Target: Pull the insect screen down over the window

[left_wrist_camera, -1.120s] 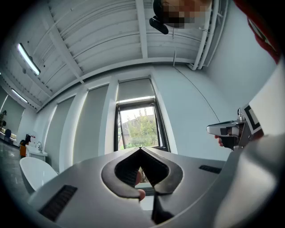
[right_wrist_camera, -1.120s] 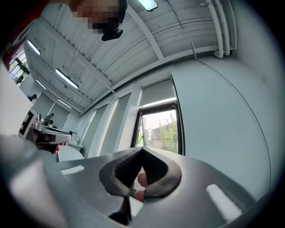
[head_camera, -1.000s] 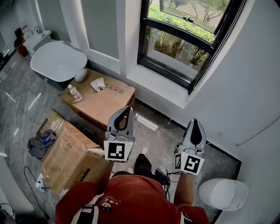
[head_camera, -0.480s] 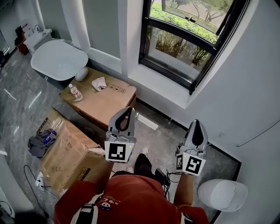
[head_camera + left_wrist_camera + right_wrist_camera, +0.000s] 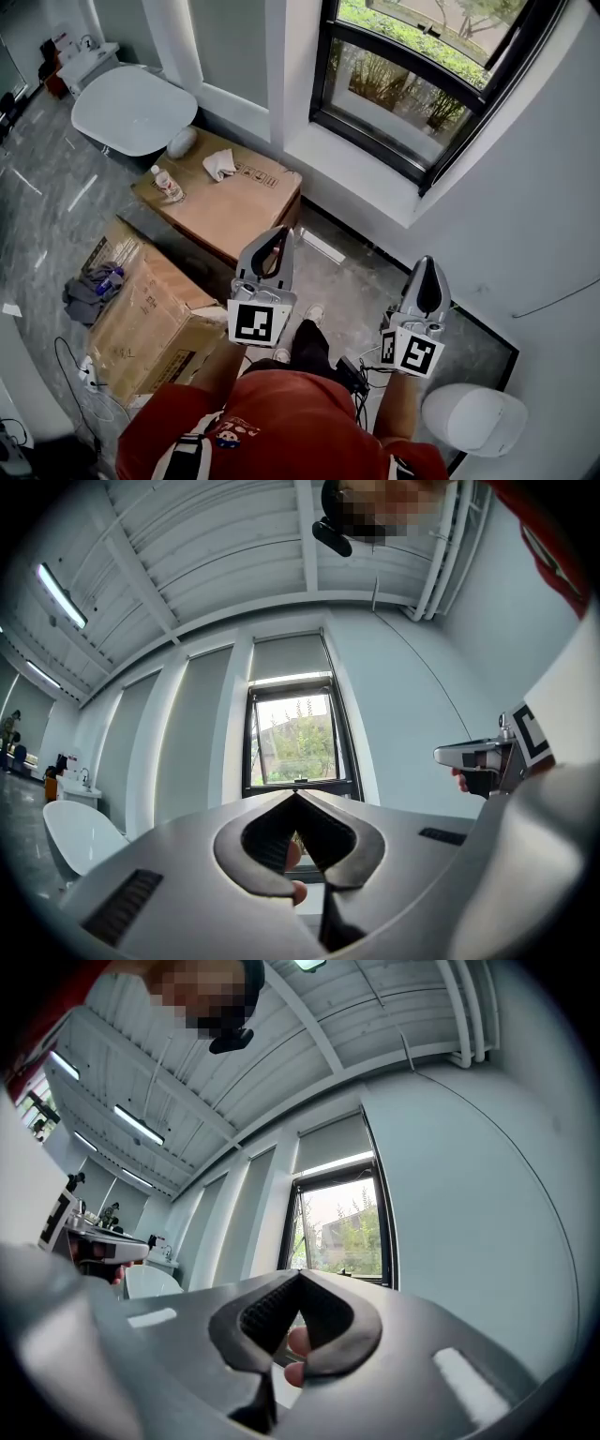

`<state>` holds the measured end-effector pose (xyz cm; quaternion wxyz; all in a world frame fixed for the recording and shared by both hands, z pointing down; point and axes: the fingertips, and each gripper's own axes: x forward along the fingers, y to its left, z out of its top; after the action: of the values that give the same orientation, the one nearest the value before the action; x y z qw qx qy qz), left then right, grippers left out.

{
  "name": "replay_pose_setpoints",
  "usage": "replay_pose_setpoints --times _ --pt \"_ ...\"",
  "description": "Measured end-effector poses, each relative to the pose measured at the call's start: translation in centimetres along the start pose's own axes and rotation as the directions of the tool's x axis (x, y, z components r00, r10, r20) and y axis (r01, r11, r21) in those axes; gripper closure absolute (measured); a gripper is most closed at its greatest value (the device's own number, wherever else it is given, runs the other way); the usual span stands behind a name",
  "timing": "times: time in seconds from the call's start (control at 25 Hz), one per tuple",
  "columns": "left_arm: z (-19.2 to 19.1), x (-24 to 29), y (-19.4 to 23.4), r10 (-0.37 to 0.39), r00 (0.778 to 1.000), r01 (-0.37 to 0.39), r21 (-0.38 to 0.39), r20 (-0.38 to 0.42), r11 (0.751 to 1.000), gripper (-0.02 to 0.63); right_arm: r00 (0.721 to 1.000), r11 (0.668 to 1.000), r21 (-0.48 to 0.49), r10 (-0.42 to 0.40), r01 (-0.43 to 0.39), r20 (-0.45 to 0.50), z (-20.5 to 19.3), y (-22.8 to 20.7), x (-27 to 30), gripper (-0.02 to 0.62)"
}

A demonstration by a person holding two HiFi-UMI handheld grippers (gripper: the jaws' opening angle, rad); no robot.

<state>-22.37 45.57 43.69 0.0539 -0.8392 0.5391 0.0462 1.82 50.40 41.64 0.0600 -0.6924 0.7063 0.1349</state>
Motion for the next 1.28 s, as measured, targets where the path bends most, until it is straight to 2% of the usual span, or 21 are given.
replay_pose_setpoints --times 0.32,0.6,1.0,1.28 --pt "-1.9 4.9 0.4 -0.014 0.999 0.014 -0.014 -0.03 1.0 0.6 0.999 1.0 0.013 -0.006 0.006 -0.036 -2.7 -1.2 4.0 0.586" --pt "-3.6 11.2 0.2 -0.045 0.997 0.046 0.005 -0.063 0.999 0.6 0.998 0.999 0.014 -0.029 0.03 -0.047 -5.2 -3.3 9.0 0.586" --pt "-2.5 19.7 -0.4 -0.05 0.997 0.05 0.013 -0.052 0.999 0.6 0.998 0.998 0.037 -0.041 0.042 -0.04 -6.3 -7.4 15.9 0.586" --pt "-3.1 24.2 -1.1 -0.04 0.998 0.041 0.023 -0.054 0.999 0.6 0.999 0.998 0.047 -0.038 0.038 -0.02 -7.4 -9.7 19.8 0.586"
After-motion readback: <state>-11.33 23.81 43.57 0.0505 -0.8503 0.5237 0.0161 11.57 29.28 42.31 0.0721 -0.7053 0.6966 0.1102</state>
